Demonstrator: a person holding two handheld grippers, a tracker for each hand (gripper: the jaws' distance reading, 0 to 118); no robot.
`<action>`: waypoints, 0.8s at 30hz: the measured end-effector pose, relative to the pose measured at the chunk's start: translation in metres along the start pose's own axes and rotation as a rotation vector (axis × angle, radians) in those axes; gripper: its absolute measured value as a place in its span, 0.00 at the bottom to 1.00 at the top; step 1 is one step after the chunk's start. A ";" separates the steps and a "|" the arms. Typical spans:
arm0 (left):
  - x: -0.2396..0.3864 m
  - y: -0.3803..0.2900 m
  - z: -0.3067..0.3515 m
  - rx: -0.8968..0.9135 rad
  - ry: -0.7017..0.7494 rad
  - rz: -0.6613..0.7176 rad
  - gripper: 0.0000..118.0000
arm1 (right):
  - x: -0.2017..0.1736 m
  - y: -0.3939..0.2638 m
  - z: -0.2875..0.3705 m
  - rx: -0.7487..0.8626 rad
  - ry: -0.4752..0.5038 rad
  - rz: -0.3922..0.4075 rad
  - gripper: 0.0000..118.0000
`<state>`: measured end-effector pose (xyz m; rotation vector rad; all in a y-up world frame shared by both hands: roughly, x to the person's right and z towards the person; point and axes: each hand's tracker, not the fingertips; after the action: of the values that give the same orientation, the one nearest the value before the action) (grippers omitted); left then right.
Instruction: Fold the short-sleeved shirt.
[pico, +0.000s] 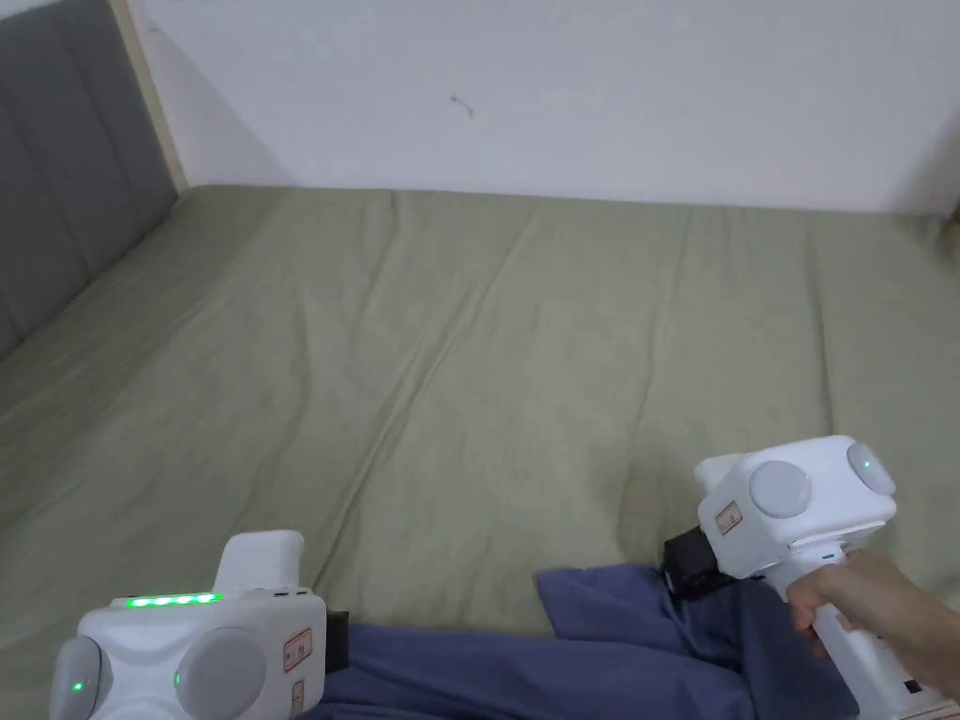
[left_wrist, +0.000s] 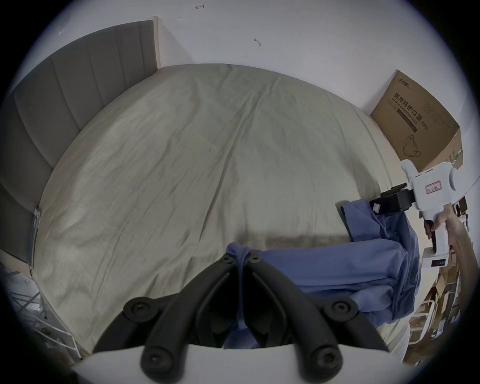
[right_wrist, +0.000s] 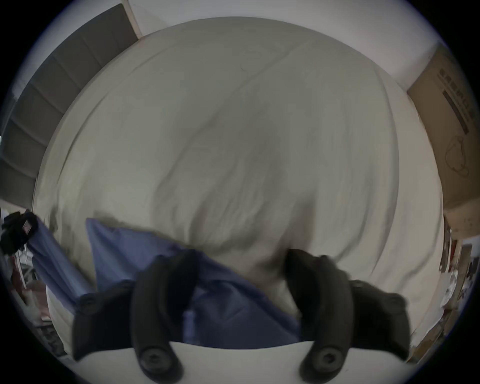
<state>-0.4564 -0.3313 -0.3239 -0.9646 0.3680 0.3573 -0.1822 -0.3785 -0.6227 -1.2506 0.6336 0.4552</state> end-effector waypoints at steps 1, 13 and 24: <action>0.000 0.000 0.001 -0.001 0.000 -0.002 0.02 | -0.003 -0.004 0.006 0.014 0.004 0.037 0.33; -0.002 0.018 0.048 0.081 0.042 -0.046 0.02 | 0.036 -0.023 0.116 0.228 0.010 -0.175 0.02; -0.015 0.054 0.173 0.345 0.093 -0.064 0.02 | 0.096 -0.114 0.331 0.622 0.061 -0.400 0.02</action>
<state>-0.4692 -0.1589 -0.2662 -0.6539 0.4651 0.1825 0.0256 -0.0916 -0.5434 -0.7652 0.5036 -0.1165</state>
